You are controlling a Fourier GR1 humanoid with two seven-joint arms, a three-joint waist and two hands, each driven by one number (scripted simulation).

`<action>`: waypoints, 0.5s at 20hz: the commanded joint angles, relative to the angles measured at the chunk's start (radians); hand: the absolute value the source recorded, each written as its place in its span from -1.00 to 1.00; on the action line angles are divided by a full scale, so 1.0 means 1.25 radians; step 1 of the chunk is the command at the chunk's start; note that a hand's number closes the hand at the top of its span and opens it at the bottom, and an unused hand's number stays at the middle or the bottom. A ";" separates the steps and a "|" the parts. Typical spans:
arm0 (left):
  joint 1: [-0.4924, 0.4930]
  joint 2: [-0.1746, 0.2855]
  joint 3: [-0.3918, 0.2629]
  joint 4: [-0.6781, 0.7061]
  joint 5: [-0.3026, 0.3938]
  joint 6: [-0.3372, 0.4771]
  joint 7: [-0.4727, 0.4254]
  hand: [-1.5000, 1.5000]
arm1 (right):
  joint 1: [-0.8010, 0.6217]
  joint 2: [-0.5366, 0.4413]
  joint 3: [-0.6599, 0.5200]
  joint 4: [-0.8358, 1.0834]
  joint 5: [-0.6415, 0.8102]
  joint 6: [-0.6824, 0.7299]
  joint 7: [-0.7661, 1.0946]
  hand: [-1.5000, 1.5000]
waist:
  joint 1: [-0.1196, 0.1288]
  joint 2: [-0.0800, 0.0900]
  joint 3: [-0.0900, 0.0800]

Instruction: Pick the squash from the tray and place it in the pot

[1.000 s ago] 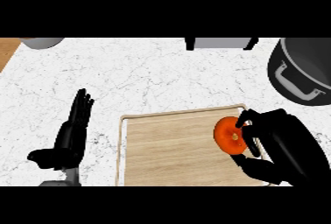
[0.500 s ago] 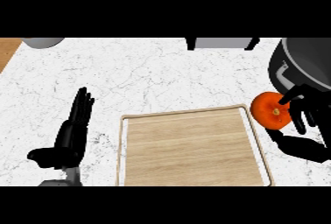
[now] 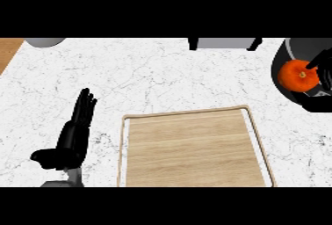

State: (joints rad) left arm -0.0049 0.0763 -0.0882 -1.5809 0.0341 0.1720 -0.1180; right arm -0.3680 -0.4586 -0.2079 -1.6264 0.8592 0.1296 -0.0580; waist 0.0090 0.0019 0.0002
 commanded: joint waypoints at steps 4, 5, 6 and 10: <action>0.025 0.013 0.016 -0.016 0.005 -0.015 -0.010 0.00 | -0.140 -0.093 -0.079 0.333 0.004 -0.071 -0.130 1.00 | 0.007 0.002 0.000; -0.024 0.023 0.032 -0.015 0.020 -0.027 0.020 0.00 | -0.159 -0.097 -0.084 0.403 0.003 -0.095 -0.166 1.00 | 0.008 0.003 0.000; 0.014 -0.026 -0.012 -0.002 -0.017 0.011 -0.014 0.00 | -0.176 -0.092 -0.079 0.447 0.001 -0.105 -0.186 1.00 | 0.007 0.002 0.000; 0.010 -0.013 -0.018 -0.024 -0.024 0.001 0.009 0.00 | -0.245 -0.136 -0.074 0.615 0.018 -0.100 -0.249 1.00 | 0.013 0.004 0.001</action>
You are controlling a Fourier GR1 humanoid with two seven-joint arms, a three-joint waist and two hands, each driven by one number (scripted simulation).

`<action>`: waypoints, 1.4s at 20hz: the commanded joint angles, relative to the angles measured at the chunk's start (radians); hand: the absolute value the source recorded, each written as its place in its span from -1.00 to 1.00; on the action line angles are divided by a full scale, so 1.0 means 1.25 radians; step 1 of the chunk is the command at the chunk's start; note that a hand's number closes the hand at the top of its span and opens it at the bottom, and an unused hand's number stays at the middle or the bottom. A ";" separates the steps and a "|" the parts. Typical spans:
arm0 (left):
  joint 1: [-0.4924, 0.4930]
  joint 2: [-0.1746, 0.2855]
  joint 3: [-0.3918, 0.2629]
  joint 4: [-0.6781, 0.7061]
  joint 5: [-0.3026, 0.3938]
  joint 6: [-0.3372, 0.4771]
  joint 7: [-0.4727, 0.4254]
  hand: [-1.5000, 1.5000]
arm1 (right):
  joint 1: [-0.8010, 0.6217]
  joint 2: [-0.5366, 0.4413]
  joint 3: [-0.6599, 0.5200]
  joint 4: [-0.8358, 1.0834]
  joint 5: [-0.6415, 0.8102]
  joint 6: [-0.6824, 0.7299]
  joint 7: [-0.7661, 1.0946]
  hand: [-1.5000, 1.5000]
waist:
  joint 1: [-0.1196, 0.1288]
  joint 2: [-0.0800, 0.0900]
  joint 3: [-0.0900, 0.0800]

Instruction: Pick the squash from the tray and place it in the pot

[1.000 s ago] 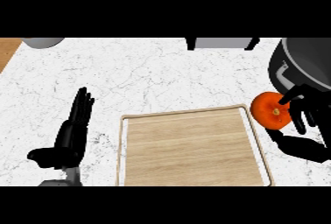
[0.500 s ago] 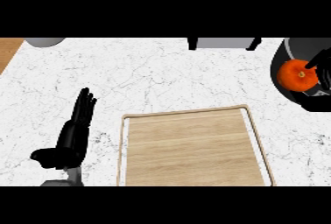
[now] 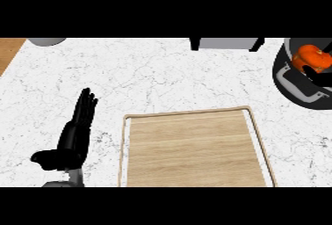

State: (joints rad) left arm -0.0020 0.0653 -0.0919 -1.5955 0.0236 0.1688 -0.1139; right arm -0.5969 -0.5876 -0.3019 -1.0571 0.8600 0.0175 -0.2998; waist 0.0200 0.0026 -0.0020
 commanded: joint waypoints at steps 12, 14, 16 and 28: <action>-0.057 -0.018 -0.003 0.034 -0.016 0.008 0.003 0.00 | -0.127 -0.099 0.017 0.555 0.122 -0.071 -0.069 1.00 | 0.021 0.016 0.004; -0.065 0.001 0.014 0.023 0.014 -0.025 0.012 0.00 | -0.167 -0.077 -0.004 0.610 0.113 -0.074 -0.004 -1.00 | 0.034 0.019 0.005; -0.033 -0.014 -0.014 -0.010 -0.006 -0.010 0.015 0.00 | -0.182 -0.088 -0.010 0.646 0.096 -0.027 -0.083 -1.00 | 0.038 0.017 0.006; -0.042 -0.008 0.019 0.030 -0.001 -0.003 -0.009 0.00 | -0.230 -0.100 -0.306 0.693 -0.228 0.128 -0.268 -1.00 | 0.018 0.015 0.006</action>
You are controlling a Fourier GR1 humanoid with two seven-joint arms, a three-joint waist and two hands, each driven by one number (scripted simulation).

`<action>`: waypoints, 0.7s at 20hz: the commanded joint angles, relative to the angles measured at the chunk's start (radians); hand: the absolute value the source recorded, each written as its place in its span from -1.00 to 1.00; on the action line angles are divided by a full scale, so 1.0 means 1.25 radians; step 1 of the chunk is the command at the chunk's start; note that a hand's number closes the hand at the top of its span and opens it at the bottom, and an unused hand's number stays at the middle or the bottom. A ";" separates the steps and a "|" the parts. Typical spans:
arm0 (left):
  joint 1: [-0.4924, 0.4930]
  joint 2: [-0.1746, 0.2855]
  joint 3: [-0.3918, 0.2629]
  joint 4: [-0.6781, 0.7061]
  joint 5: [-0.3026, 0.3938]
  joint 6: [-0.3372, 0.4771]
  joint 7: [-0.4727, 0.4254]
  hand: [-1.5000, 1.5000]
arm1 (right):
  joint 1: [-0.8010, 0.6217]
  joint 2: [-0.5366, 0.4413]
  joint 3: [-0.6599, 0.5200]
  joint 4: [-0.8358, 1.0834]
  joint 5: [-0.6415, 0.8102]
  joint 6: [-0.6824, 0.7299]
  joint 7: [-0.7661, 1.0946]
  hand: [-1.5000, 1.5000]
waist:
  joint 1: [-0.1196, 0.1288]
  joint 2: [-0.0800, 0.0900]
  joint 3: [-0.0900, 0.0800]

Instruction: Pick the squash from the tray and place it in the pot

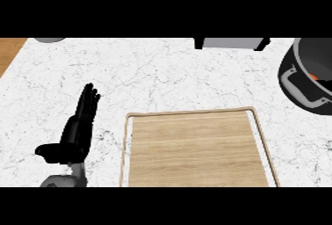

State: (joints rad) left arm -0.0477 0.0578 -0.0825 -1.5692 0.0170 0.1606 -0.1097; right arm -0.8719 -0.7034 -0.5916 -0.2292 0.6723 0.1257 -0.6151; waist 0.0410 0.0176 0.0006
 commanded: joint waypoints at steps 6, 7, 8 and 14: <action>0.003 -0.014 -0.016 0.013 -0.007 -0.006 -0.031 0.00 | 0.014 -0.083 -0.136 0.065 -0.131 0.086 0.006 -1.00 | 0.016 0.011 0.005; -0.016 0.001 0.003 0.011 0.006 -0.014 -0.013 0.00 | 0.029 -0.075 -0.147 0.069 -0.143 0.084 -0.011 -1.00 | 0.015 0.012 0.006; 0.017 0.001 -0.004 -0.003 0.011 -0.023 -0.023 0.00 | 0.029 -0.104 -0.155 0.065 -0.150 0.100 -0.009 -1.00 | 0.019 0.011 0.006; 0.019 -0.005 -0.010 0.007 0.002 -0.020 -0.044 0.00 | 0.067 -0.156 -0.182 0.064 -0.178 0.153 -0.043 -1.00 | 0.021 0.015 0.007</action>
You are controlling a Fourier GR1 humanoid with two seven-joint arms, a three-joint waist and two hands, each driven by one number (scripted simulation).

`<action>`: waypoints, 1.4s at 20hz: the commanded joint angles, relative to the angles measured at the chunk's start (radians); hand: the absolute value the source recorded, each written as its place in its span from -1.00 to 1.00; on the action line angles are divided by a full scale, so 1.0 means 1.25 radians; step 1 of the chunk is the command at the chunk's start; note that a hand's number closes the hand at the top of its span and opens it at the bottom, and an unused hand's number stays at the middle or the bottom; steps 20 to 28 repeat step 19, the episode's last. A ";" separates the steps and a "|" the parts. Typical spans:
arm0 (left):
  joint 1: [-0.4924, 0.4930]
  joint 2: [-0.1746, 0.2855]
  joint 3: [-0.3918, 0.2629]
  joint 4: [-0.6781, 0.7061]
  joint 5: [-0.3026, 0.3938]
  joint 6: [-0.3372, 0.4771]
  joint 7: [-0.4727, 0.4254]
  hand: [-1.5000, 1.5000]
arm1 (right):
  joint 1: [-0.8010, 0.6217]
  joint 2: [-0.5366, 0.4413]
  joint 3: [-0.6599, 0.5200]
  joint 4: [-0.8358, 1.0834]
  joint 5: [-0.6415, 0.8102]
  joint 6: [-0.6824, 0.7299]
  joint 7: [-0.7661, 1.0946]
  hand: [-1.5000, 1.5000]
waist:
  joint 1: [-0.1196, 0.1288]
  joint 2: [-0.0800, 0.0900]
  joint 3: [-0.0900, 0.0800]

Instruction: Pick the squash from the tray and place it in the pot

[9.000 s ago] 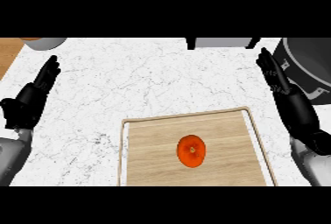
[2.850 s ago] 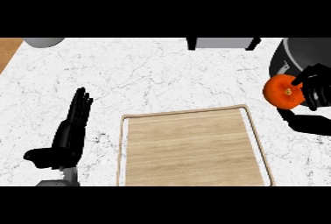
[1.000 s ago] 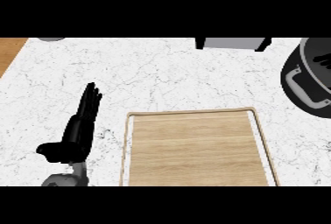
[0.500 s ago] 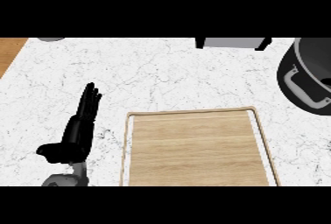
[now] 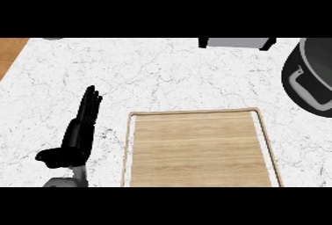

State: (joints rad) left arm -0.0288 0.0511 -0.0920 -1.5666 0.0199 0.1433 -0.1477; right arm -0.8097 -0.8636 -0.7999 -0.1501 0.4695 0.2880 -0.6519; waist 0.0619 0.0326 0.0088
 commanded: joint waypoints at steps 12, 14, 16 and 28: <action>-0.007 0.001 0.002 -0.005 -0.001 -0.001 0.006 0.00 | 0.075 -0.101 -0.057 0.004 -0.051 0.061 -0.041 -1.00 | 0.007 0.007 0.005; -0.017 -0.024 -0.022 -0.005 -0.013 0.011 0.005 0.00 | 0.061 -0.097 -0.086 0.018 -0.079 0.057 -0.020 -1.00 | 0.007 0.006 0.005; -0.027 -0.014 -0.004 0.012 -0.005 0.007 0.000 0.00 | 0.079 -0.081 -0.100 0.018 -0.090 0.017 -0.034 -1.00 | 0.007 0.010 0.005; -0.015 -0.008 -0.001 0.016 0.000 -0.001 0.002 0.00 | 0.090 -0.104 -0.105 0.019 -0.094 0.029 -0.016 -1.00 | 0.008 0.009 0.004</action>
